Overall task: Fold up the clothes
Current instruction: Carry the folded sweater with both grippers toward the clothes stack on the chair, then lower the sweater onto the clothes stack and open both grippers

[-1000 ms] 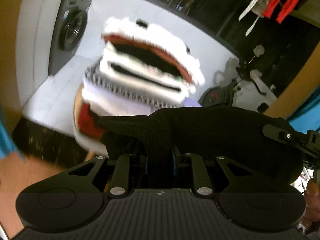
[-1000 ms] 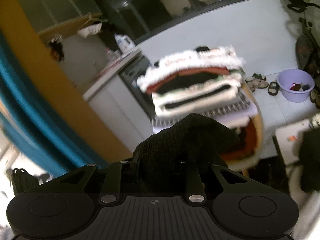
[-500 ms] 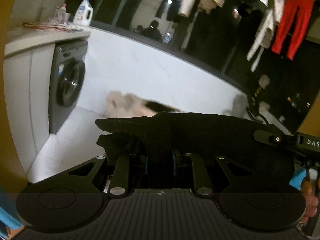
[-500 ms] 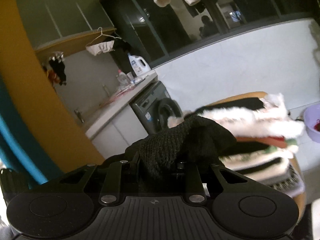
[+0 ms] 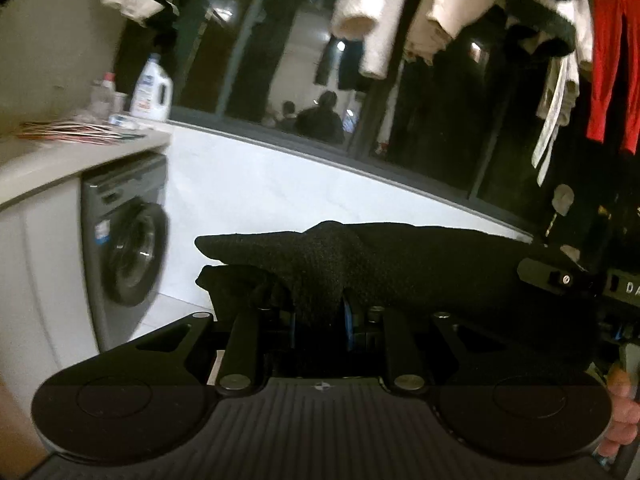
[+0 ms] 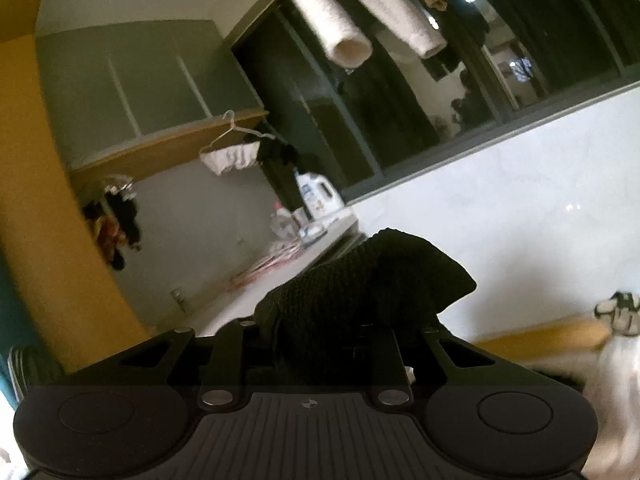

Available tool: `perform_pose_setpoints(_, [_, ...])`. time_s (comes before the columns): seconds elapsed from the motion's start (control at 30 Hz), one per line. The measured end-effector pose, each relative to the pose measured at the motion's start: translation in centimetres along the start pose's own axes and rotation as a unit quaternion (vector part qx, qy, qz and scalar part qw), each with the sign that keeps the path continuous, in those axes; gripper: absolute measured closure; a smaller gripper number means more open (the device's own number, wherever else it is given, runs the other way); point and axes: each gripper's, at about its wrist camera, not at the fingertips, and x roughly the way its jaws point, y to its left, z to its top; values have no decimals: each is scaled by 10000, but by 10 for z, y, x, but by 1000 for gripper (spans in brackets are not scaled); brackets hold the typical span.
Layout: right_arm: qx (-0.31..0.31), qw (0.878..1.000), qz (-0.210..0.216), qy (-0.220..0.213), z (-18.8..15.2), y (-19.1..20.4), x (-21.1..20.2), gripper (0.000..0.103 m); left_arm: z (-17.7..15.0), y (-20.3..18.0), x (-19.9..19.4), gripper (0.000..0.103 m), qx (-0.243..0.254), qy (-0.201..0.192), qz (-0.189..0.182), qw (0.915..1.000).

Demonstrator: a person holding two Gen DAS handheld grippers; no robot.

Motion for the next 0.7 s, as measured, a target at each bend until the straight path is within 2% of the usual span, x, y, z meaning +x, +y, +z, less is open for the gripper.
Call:
perform_pose_setpoints(0.13, [547,9979,-320,88,19,-76,23,82,3,-17,85,82,157,782,-169,9967])
perform_pose_setpoints(0.2, [961,9936,-542,250,12,-122,36,82,-16,-22,124,81,330,1220,-53,9920])
perform_pose_setpoints(0.27, [1201,9874,-894,518,-9,-161,51,81,-39,-25,162,79,529,1659,115,9847])
perform_pose_setpoints(0.33, [1383,9758,-1377,985,-38,-199,71,80,-63,-29,200,74,727,2094,283,9747])
perform_pose_setpoints(0.37, [1590,9687,-1516,1151,-51,-214,78,79,-71,-29,210,68,779,2239,353,9709])
perform_pose_setpoints(0.43, [2080,9543,-1682,1332,-75,-241,85,75,-79,-26,212,53,765,2361,386,9679])
perform_pose_setpoints(0.5, [2481,9493,-1564,1130,-84,-252,81,68,-75,-15,202,42,645,2377,192,9690])
perform_pose_setpoints(0.57, [2614,9503,-1379,983,-83,-256,74,52,-65,-2,188,41,441,2400,-4,9698])
perform_pose_setpoints(0.63, [2624,9528,-1267,849,-82,-256,60,47,-55,13,171,41,105,2411,-234,9702])
perform_pose_setpoints(0.7, [2672,9530,-1182,799,-86,-251,46,46,-51,27,159,41,-302,2513,-513,9661])
